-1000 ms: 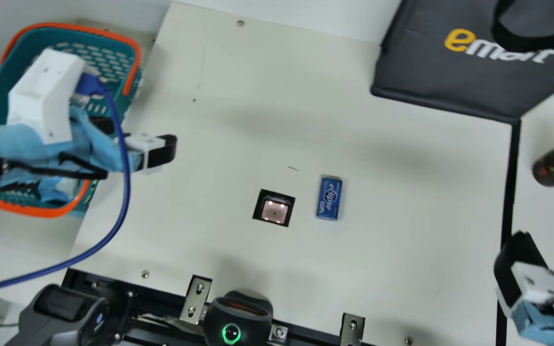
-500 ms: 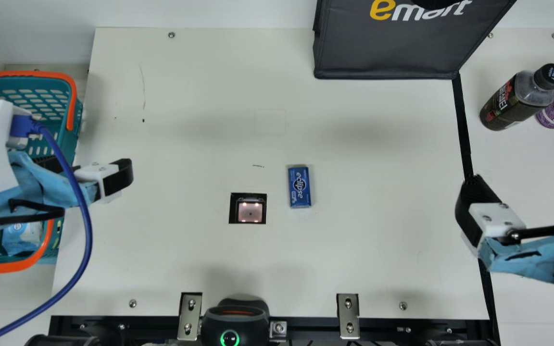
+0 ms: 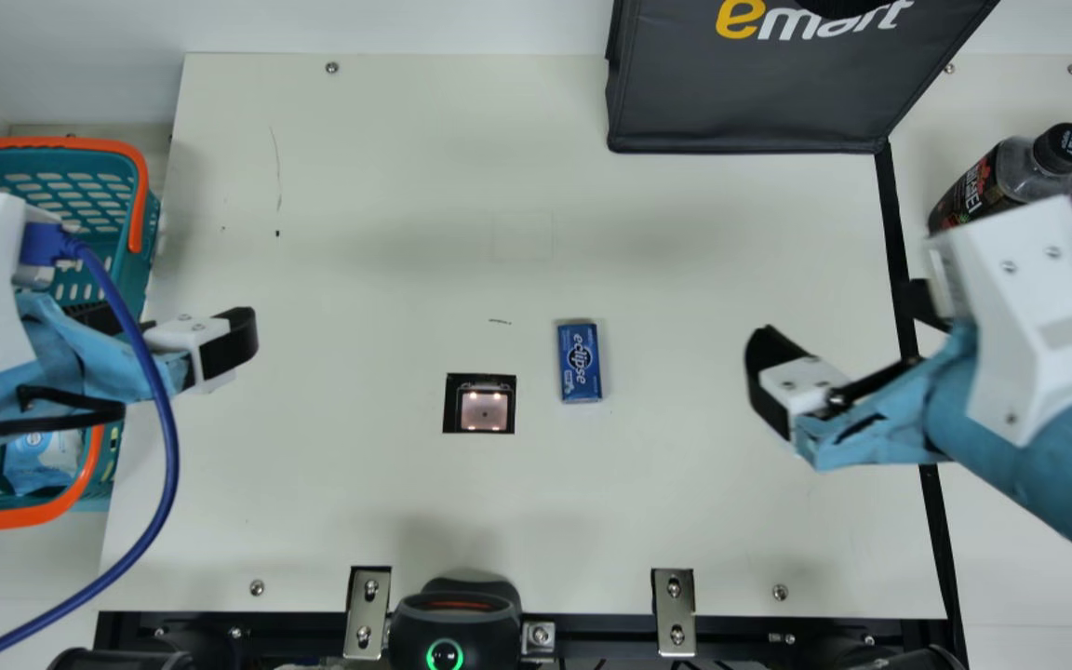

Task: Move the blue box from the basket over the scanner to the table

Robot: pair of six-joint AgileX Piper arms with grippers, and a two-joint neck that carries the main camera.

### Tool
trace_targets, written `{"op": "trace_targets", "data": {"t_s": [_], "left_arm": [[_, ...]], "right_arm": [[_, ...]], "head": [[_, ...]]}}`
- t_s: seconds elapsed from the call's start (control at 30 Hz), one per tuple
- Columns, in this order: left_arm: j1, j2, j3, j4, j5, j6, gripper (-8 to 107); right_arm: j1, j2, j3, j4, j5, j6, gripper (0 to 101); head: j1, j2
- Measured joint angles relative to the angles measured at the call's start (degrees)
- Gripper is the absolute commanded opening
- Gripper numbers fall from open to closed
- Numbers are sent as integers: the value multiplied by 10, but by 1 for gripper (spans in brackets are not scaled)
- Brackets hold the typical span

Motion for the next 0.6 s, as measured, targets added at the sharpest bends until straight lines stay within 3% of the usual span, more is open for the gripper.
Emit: {"op": "trace_targets", "data": {"t_s": [0.27,0.6], "left_arm": [[0,0,0,0,0,0,90],[0,0,0,0,0,0,90]], "right_arm": [[91,68,0,-15,-27,38,95],[202,163,-6,-80,-59,172,95]], "head": [[0,0],[-1,0]]}}
